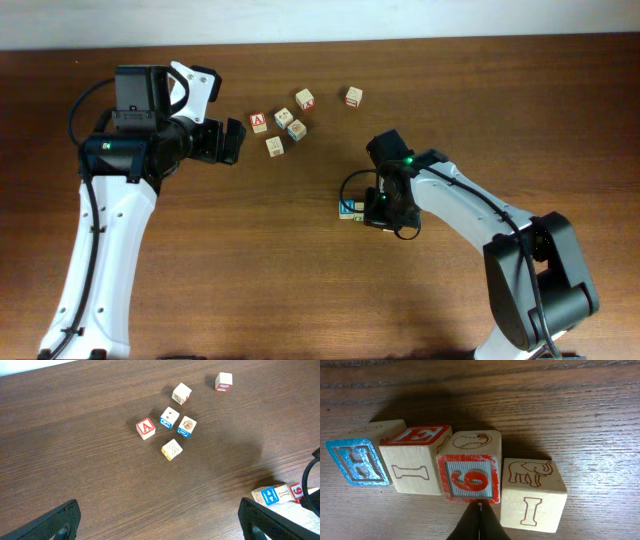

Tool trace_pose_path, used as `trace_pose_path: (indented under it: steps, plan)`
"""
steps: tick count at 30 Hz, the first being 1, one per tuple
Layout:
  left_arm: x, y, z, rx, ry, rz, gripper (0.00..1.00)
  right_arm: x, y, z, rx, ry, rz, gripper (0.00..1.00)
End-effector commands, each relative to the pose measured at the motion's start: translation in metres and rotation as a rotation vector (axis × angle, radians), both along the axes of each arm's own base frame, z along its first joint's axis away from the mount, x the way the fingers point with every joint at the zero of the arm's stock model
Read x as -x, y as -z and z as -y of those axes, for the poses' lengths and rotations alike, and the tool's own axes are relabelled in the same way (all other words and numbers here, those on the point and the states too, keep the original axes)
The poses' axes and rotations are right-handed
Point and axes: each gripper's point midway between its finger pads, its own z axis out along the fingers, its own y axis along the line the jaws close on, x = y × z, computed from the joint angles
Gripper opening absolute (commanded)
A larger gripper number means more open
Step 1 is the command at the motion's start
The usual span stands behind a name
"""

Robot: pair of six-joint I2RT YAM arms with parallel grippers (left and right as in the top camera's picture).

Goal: Rotate 4 blocks

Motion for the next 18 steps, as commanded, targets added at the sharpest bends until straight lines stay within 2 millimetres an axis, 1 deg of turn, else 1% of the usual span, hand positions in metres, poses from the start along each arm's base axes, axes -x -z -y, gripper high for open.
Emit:
trace_pose_path:
  steps: [1,8,9,10,11,12,13,14,15,16,17,18]
  plan:
    - [-0.003,-0.004,0.0,0.004,-0.004,0.01,0.99,-0.002,0.002,0.0,-0.009,-0.006,-0.002,0.04]
    - [-0.003,-0.004,0.0,0.004,-0.004,0.01,0.99,-0.003,-0.001,-0.003,-0.022,-0.024,0.0,0.04]
    - [-0.003,-0.004,0.0,0.004,-0.004,0.01,0.99,-0.007,-0.017,-0.006,-0.03,-0.041,0.011,0.04]
    - [-0.003,-0.004,0.0,0.004,-0.004,0.01,0.99,-0.013,-0.041,-0.008,-0.043,-0.059,0.049,0.04]
    - [-0.003,-0.004,0.0,0.004,-0.004,0.01,0.99,-0.014,-0.072,-0.005,-0.038,-0.061,0.098,0.04]
    - [-0.003,-0.004,0.0,0.004,-0.004,0.01,0.99,-0.009,-0.088,-0.001,-0.037,-0.059,0.124,0.04]
    - [-0.003,-0.004,0.0,0.004,-0.004,0.01,0.99,0.0,-0.098,0.009,-0.005,-0.055,0.126,0.04]
    - [-0.003,-0.004,0.0,0.004,-0.004,0.01,0.99,0.011,-0.096,0.015,0.02,-0.055,0.083,0.04]
    - [-0.003,-0.004,0.0,0.004,-0.004,0.01,0.99,0.023,-0.074,0.02,0.037,-0.053,0.039,0.04]
    - [-0.003,-0.004,0.0,0.004,-0.004,0.01,0.99,0.025,-0.064,0.021,0.038,-0.044,0.034,0.04]
    - [-0.003,-0.004,0.0,0.004,-0.004,0.01,0.99,0.028,-0.048,0.021,0.035,-0.034,0.031,0.04]
    - [-0.003,-0.004,0.0,0.004,-0.004,0.01,0.99,0.032,-0.04,0.023,0.037,-0.034,0.025,0.04]
